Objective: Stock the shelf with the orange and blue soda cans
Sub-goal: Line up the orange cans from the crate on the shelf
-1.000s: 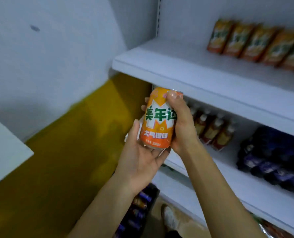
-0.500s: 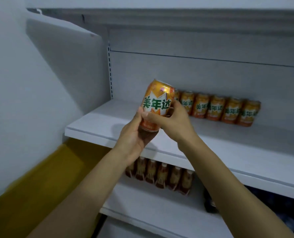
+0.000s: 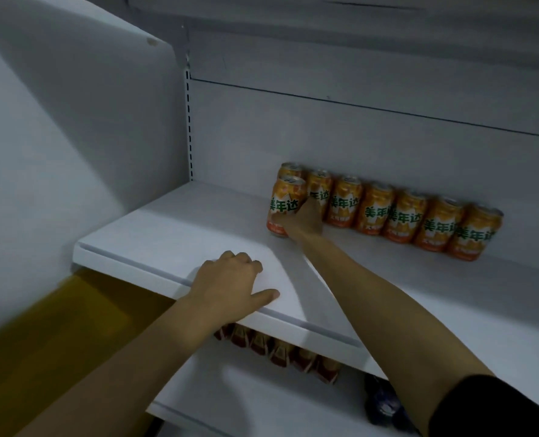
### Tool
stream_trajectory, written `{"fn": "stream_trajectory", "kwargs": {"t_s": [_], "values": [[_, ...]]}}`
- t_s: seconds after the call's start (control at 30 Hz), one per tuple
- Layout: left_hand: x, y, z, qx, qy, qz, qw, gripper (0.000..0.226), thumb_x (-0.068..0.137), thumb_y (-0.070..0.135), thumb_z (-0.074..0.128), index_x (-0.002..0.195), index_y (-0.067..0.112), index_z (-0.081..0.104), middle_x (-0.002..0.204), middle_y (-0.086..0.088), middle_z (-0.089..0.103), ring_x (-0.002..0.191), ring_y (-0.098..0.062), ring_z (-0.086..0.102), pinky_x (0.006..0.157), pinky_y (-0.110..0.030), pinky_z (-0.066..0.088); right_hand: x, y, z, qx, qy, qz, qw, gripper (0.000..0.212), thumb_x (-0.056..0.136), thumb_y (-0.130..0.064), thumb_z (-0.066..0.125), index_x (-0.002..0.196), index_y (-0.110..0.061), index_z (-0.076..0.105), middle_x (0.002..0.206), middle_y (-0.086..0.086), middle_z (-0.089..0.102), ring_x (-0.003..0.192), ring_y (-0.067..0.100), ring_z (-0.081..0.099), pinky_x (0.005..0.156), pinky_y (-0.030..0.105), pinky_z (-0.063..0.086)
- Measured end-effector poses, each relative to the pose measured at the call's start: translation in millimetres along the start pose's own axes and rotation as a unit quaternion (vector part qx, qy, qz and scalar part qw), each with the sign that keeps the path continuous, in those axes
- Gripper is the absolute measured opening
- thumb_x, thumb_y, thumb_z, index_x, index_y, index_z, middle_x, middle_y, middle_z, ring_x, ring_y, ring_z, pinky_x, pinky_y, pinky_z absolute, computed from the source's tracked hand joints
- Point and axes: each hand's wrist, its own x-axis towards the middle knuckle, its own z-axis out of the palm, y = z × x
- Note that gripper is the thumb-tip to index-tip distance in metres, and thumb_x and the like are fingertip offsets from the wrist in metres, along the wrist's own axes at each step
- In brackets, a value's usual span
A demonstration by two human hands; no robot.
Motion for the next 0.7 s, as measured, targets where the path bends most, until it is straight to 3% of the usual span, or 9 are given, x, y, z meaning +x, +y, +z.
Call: {"fn": "stream_trajectory", "kwargs": {"t_s": [0.3, 0.57, 0.7], "values": [[-5.1, -0.4, 3.6, -0.040, 0.016, -0.001, 0.999, 0.064, 0.090, 0.064, 0.037, 0.139, 0.024, 0.043, 0.141, 0.004, 0.045, 0.127, -0.016, 0.038, 0.100, -0.034, 0.039, 21.3, 6.0, 14.9, -0.021, 0.013, -0.007, 1.000, 0.086, 0.076, -0.027, 0.077, 0.142, -0.006, 0.027, 0.142, 0.010, 0.045, 0.129, 0.028, 0.046, 0.102, 0.035, 0.039], [-2.1, -0.7, 3.8, -0.044, 0.015, 0.002, 0.999, 0.065, 0.090, 0.064, 0.038, 0.141, 0.024, 0.040, 0.143, 0.003, 0.043, 0.129, -0.016, 0.037, 0.100, -0.034, 0.038, 32.8, 4.8, 24.9, -0.005, 0.020, 0.021, 1.000, 0.094, 0.075, -0.032, 0.079, 0.144, -0.004, 0.023, 0.141, 0.011, 0.046, 0.125, 0.030, 0.049, 0.096, 0.034, 0.043], [-9.6, -4.6, 1.5, -0.100, 0.047, -0.012, 0.994, 0.066, 0.091, 0.060, 0.043, 0.145, 0.024, 0.034, 0.150, 0.004, 0.035, 0.133, -0.016, 0.033, 0.102, -0.032, 0.035, 10.1, 0.2, 30.8, 0.078, 0.119, 0.045, 0.989, 0.097, 0.071, -0.042, 0.079, 0.145, -0.007, 0.026, 0.143, 0.011, 0.042, 0.128, 0.030, 0.045, 0.102, 0.041, 0.044]]}}
